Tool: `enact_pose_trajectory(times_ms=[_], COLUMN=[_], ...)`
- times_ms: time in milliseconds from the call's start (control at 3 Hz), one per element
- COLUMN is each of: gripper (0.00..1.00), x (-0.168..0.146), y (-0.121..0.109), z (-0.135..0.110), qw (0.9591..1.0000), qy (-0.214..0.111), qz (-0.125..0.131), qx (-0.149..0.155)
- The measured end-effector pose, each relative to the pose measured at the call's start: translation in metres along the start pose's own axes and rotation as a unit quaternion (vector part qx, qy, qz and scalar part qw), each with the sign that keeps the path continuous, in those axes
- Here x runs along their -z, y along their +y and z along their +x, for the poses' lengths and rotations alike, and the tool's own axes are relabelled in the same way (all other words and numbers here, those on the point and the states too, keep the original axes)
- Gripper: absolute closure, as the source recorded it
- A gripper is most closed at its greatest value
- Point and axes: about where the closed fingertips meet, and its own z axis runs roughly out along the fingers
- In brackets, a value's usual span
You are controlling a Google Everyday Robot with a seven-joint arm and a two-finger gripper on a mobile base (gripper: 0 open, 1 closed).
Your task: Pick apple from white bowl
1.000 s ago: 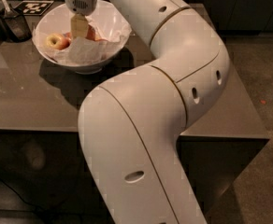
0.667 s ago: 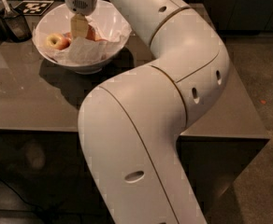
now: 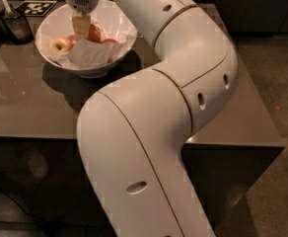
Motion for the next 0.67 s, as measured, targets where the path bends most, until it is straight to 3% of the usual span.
enact_pose_trajectory(times_ms=[333,667], gripper=[0.80,0.76], x=[0.0061,0.0061], y=[-0.0016,-0.0017], z=[-0.0124,-0.0126], qw=[0.9999,0.9999], qy=[0.005,0.005], qz=[0.004,0.004], qx=[0.012,0.012])
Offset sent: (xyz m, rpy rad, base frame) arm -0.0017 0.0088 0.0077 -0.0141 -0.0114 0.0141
